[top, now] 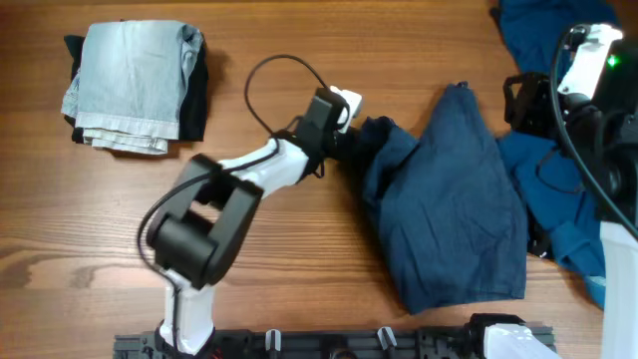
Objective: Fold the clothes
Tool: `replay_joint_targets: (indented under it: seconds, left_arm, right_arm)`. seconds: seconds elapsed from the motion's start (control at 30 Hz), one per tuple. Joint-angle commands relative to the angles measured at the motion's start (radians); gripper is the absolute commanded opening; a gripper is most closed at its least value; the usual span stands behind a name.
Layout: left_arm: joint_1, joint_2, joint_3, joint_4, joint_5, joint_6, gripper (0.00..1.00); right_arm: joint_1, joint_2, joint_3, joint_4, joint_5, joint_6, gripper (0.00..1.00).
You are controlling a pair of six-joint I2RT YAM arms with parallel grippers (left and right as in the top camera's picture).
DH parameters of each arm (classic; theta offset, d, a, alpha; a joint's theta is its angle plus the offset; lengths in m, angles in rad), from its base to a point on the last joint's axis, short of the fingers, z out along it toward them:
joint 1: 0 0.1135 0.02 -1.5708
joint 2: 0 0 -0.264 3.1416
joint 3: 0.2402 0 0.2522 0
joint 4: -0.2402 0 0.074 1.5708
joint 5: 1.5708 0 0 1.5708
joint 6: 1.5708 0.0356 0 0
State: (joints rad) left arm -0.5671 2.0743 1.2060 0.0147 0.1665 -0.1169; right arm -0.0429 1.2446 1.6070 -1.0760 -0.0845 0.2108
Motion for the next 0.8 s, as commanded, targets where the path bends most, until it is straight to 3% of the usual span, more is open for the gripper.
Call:
replay_joint_targets:
  seconds: [0.0, 0.1, 0.17, 0.27, 0.47, 0.77]
  left_arm:
    - [0.071, -0.272, 0.000, -0.129, 0.007, -0.002, 0.04]
    - [0.138, -0.496, 0.000, -0.333, 0.005, -0.003, 0.07]
    - [0.186, -0.631, 0.000, -0.464, 0.005, -0.010, 0.42]
    - [0.261, -0.774, 0.000, -0.632, 0.005, -0.102, 0.62]
    - [0.323, -0.804, -0.001, -0.790, 0.005, -0.153, 0.74]
    - [0.323, -0.667, -0.001, -0.790, 0.005, -0.153, 0.76]
  right_arm:
    - [-0.003, 0.050, 0.005, 0.000, -0.036, -0.002, 0.55]
    - [-0.003, 0.126, 0.005, -0.042, -0.092, -0.029, 0.61]
    - [-0.003, 0.203, 0.005, -0.079, -0.125, -0.087, 0.65]
    - [-0.003, 0.330, 0.005, -0.063, -0.134, -0.157, 0.70]
    - [-0.003, 0.581, 0.005, 0.076, -0.133, -0.185, 0.77]
    - [-0.067, 0.763, 0.005, 0.283, 0.082, -0.154, 0.80]
